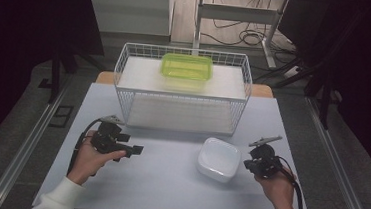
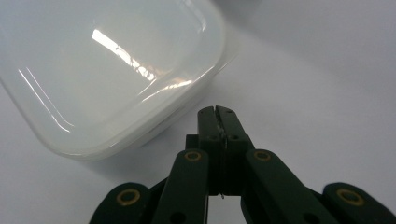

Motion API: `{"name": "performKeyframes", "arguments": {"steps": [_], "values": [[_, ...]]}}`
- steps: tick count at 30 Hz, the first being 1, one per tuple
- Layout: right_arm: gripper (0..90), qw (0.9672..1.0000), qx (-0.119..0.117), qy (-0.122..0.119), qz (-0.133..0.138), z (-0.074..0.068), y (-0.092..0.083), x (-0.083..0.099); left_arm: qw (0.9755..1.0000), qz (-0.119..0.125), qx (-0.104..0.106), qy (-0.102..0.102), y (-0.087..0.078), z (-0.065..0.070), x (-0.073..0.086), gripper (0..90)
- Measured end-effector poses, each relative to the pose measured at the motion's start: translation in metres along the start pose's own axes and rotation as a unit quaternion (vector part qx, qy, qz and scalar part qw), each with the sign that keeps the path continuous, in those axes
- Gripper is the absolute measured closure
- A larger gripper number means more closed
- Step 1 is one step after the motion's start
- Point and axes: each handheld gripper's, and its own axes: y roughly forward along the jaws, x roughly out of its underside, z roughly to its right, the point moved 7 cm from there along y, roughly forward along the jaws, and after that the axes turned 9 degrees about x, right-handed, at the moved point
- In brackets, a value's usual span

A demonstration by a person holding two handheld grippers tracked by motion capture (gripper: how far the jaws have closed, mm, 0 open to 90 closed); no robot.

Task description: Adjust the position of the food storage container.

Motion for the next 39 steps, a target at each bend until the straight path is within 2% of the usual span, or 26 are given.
{"name": "performKeyframes", "arguments": {"steps": [4, 7, 12, 15, 17, 23, 28, 32, 39], "values": [[89.2, 0.9996, 0.000, 0.007, 0.026, 0.006, -0.013, -0.016, 1.0000, -0.004, 0.001, 0.002, 0.002, 0.000, 0.000, 24.1], [89.2, 0.9992, -0.005, -0.005, 0.038, 0.002, -0.013, -0.037, 1.0000, -0.005, 0.002, 0.001, 0.004, 0.001, 0.000, 24.1], [89.2, 0.9986, -0.019, -0.021, 0.046, -0.008, 0.004, -0.070, 1.0000, -0.005, 0.001, 0.002, 0.003, 0.000, 0.000, 24.1], [89.3, 0.9981, -0.029, -0.027, 0.047, -0.015, 0.016, -0.083, 1.0000, -0.001, 0.001, 0.000, 0.001, 0.000, 0.001, 24.1], [89.2, 0.9980, -0.028, -0.034, 0.046, -0.019, 0.024, -0.090, 1.0000, -0.001, 0.001, 0.000, 0.000, -0.001, 0.001, 24.1], [89.2, 0.9971, -0.028, -0.052, 0.047, -0.029, 0.042, -0.102, 1.0000, -0.001, -0.001, -0.002, 0.000, -0.002, 0.002, 24.2], [89.2, 0.9969, -0.026, -0.063, 0.039, -0.037, 0.050, -0.106, 1.0000, -0.004, 0.000, -0.001, 0.001, -0.002, 0.002, 24.1], [89.3, 0.9961, -0.026, -0.074, 0.042, -0.043, 0.052, -0.107, 1.0000, -0.005, -0.001, 0.000, 0.001, -0.002, 0.003, 24.1], [89.4, 0.9940, -0.041, -0.090, 0.048, -0.059, 0.049, -0.108, 1.0000, -0.009, 0.000, 0.001, 0.004, -0.001, 0.003, 24.2]]}}
